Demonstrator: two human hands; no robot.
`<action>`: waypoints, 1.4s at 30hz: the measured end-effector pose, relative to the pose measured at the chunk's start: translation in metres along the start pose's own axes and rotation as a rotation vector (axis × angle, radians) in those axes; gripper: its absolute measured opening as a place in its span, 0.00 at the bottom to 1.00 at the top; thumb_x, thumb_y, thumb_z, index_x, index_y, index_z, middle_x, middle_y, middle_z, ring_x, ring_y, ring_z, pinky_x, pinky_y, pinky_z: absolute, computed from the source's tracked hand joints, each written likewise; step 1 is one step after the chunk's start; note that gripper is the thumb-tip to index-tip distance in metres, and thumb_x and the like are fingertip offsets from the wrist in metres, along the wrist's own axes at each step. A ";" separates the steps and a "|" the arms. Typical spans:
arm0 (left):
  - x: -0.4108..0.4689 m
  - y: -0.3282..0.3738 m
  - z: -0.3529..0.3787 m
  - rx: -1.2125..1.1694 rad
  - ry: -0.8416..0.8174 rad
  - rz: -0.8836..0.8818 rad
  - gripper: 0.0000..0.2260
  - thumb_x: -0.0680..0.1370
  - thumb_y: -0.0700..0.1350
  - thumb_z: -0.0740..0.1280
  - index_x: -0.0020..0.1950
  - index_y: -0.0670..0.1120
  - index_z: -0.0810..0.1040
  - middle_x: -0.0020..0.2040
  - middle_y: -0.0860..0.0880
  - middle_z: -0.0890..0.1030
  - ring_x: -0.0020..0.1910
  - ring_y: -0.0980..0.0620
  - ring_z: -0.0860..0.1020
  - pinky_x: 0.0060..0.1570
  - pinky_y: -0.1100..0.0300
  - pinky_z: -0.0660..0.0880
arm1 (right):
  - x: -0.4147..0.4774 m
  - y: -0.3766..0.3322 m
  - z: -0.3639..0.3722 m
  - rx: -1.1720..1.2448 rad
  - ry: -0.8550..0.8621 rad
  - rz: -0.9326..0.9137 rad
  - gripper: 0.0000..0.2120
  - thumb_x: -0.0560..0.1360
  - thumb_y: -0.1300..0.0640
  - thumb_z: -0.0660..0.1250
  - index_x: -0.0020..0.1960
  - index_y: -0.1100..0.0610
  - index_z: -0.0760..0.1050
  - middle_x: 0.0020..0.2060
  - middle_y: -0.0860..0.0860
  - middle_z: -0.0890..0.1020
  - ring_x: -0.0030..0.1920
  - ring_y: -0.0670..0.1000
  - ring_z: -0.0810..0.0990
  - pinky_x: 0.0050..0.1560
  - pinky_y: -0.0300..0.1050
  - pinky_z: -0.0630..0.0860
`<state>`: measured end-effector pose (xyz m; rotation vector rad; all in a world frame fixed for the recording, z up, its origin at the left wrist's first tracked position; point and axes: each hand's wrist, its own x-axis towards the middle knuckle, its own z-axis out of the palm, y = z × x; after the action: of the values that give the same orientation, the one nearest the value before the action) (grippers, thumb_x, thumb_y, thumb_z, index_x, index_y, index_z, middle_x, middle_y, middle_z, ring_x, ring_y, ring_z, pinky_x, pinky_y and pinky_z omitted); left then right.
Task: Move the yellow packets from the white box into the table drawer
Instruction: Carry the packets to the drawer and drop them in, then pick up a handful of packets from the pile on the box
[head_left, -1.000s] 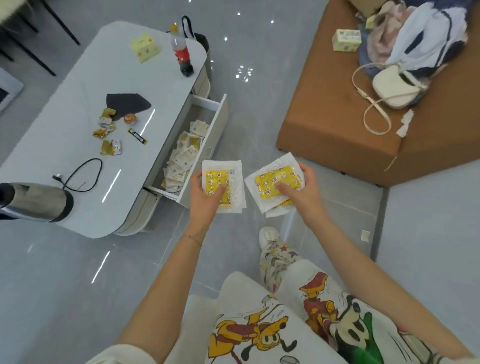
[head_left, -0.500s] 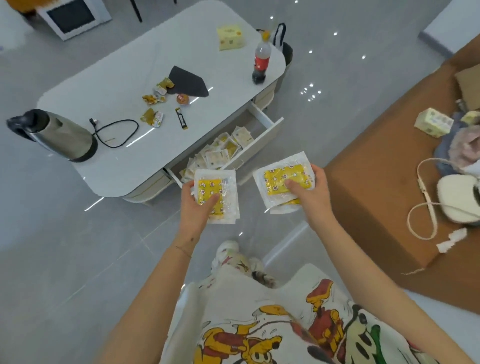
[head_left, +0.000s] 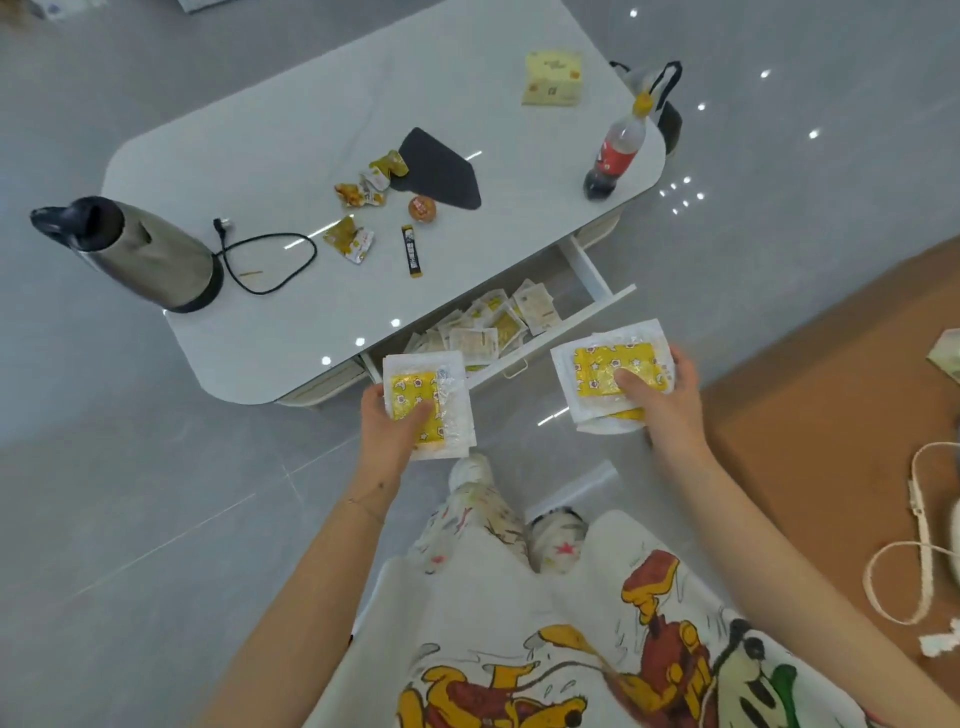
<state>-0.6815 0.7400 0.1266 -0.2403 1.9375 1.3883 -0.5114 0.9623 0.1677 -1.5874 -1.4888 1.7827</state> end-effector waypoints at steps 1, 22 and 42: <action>0.008 0.001 0.001 -0.011 0.003 -0.020 0.20 0.76 0.40 0.71 0.62 0.48 0.65 0.52 0.49 0.78 0.49 0.51 0.79 0.43 0.59 0.76 | 0.010 0.001 0.002 0.008 0.005 0.017 0.26 0.72 0.64 0.72 0.65 0.53 0.66 0.52 0.50 0.79 0.51 0.51 0.81 0.50 0.44 0.78; 0.340 -0.185 0.130 -0.092 0.208 -0.141 0.20 0.77 0.36 0.67 0.61 0.53 0.64 0.56 0.50 0.77 0.52 0.56 0.78 0.45 0.65 0.77 | 0.391 0.210 0.161 -0.106 -0.141 0.276 0.24 0.74 0.70 0.63 0.64 0.50 0.65 0.50 0.48 0.79 0.49 0.51 0.81 0.44 0.46 0.79; 0.321 -0.172 0.138 0.217 0.383 -0.003 0.20 0.80 0.42 0.64 0.72 0.51 0.68 0.68 0.50 0.71 0.64 0.58 0.68 0.67 0.58 0.68 | 0.394 0.193 0.190 -0.902 -0.342 -0.217 0.30 0.73 0.61 0.68 0.72 0.51 0.62 0.66 0.53 0.70 0.67 0.53 0.68 0.65 0.46 0.67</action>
<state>-0.7574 0.8740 -0.2313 -0.4297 2.3804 1.1798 -0.7322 1.1045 -0.2320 -1.3735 -2.7718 1.3553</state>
